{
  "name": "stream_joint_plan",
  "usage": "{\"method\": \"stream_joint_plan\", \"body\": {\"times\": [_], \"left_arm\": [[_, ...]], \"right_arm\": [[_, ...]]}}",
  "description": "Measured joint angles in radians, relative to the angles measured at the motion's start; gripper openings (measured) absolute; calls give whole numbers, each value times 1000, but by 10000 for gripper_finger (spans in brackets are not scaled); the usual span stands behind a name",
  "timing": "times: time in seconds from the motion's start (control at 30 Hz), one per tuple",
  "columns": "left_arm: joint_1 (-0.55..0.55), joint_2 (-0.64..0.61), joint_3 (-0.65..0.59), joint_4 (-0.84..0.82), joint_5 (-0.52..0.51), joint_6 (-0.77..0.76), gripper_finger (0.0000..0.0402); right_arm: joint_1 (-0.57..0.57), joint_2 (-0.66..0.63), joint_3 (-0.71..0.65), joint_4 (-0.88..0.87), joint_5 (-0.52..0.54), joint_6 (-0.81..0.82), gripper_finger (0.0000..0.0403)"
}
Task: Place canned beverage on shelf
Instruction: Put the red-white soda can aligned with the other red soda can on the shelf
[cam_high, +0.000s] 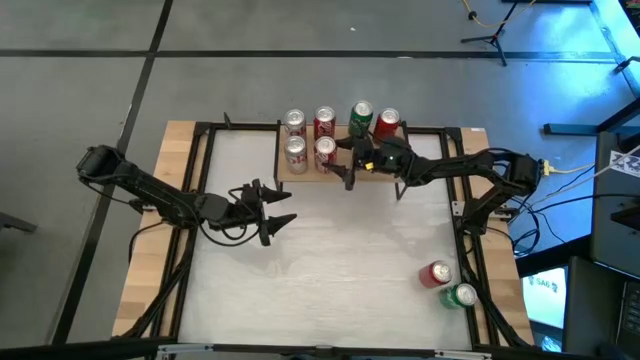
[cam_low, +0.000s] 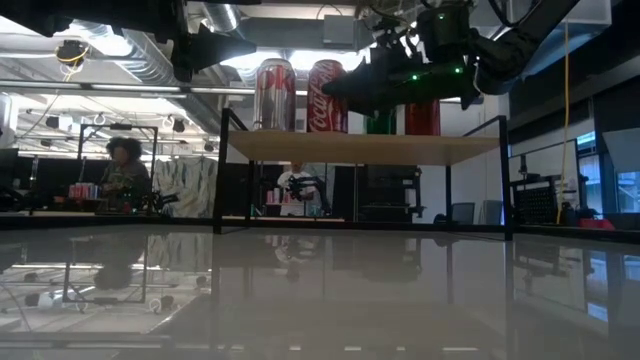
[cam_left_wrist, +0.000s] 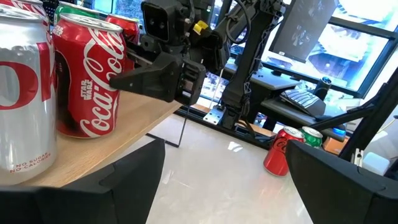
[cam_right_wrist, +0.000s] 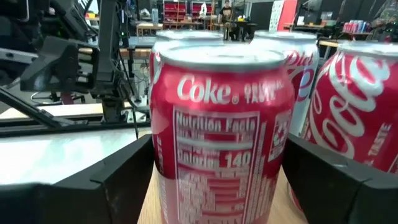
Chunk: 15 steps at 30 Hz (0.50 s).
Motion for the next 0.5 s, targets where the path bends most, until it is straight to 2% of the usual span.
{"method": "stream_joint_plan", "body": {"times": [0.5], "left_arm": [[0,0,0,0,0,0,325]], "right_arm": [[0,3,-2,-17,-1,-9,337]]}}
